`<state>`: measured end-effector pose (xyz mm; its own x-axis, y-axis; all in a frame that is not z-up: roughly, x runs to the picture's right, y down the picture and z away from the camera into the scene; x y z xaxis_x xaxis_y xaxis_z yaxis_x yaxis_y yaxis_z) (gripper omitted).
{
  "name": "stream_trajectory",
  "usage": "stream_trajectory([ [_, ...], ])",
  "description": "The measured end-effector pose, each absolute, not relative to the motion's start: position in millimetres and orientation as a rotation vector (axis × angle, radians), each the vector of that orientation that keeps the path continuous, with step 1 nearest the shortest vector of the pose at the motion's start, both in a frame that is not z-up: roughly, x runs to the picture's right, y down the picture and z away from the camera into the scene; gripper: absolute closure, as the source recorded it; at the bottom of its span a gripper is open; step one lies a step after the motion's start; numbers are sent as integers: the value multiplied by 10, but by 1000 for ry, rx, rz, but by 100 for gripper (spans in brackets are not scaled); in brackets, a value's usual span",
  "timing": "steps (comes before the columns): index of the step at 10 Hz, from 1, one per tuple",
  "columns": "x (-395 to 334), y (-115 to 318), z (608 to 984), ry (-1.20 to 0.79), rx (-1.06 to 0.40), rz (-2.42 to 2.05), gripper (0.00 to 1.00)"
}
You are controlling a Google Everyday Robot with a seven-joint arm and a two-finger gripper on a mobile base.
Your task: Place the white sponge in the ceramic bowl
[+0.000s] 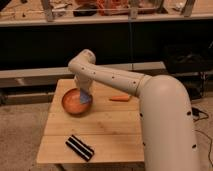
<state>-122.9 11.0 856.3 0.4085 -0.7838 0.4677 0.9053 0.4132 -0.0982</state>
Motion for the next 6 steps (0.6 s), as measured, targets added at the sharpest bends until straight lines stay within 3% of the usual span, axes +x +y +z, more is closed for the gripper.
stream_trajectory([
  [4,-1288,107,8567,-378,-354,-1111,38],
  [6,-1294,108,8569,-374,-347,-1119,23],
])
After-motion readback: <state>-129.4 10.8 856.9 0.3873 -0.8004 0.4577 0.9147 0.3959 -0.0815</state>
